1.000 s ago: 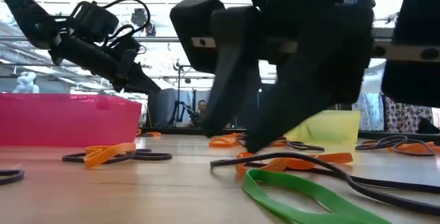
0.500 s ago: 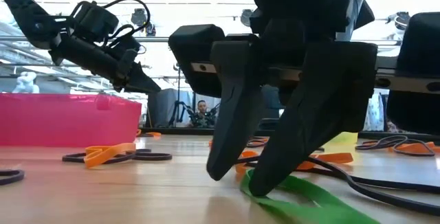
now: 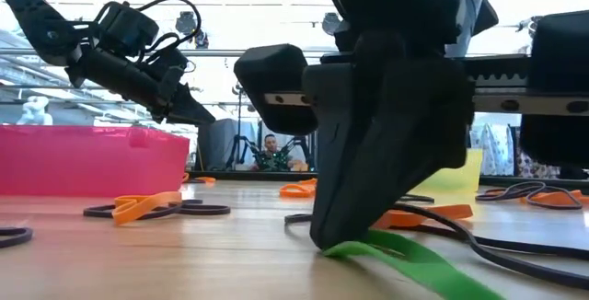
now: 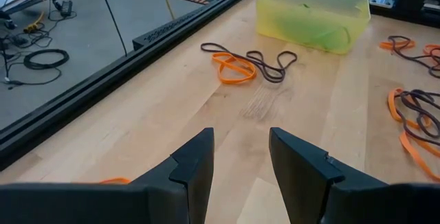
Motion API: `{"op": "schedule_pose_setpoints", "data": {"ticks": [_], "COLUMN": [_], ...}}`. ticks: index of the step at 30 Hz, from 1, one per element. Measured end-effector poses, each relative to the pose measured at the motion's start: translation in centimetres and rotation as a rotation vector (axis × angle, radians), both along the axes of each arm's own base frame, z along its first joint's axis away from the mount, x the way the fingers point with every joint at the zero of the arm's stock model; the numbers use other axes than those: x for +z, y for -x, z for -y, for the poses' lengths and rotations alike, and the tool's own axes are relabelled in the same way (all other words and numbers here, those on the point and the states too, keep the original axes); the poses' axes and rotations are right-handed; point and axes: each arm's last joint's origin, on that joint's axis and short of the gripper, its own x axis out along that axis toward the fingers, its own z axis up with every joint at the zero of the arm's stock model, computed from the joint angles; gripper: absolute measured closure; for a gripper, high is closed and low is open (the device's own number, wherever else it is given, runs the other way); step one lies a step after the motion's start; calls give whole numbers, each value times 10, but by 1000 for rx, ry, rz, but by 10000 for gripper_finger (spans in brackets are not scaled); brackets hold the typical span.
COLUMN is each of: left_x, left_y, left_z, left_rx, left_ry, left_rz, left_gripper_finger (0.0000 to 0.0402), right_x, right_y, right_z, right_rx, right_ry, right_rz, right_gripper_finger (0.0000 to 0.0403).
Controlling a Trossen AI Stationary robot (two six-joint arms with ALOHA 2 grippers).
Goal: Sort rubber bands into baskets
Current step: Put the green rubber band into the yellow bin
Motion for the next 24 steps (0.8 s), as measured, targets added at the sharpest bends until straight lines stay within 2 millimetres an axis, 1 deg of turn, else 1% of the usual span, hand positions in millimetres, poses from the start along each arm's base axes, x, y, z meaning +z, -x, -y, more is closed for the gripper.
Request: {"op": "schedule_pose_setpoints", "data": {"ticks": [3,5,8,11,16,18,21,24], "left_x": [0,0,0,0,0,0,0,1], "left_y": [0,0,0,0,0,0,0,0], "left_z": [0,0,0,0,0,0,0,0], "left_rx": [0,0,-4,-9,-10,-11,-18,-18], "left_ry": [-1,-1,-12,-20,-22,-25,-42,-49], "left_rz": [0,0,-5,-14,-12,-11,-17,-11], "left_gripper_finger": [253,253,253,253,253,253,253,253], "right_x": [8,18,41,68,102,114,126,136], "right_y": [-4,-5,-6,0,21,32,49,63], "right_z": [2,6,11,16,31,40,58,84], "right_rx": [20,29,17,7,-29,-69,-168,-295], "right_ry": [47,87,91,84,131,184,304,452], "right_rz": [-25,-60,-82,-96,-149,-190,-275,-367], "right_gripper_finger": [401,402,402,402,402,403,403,403]}}
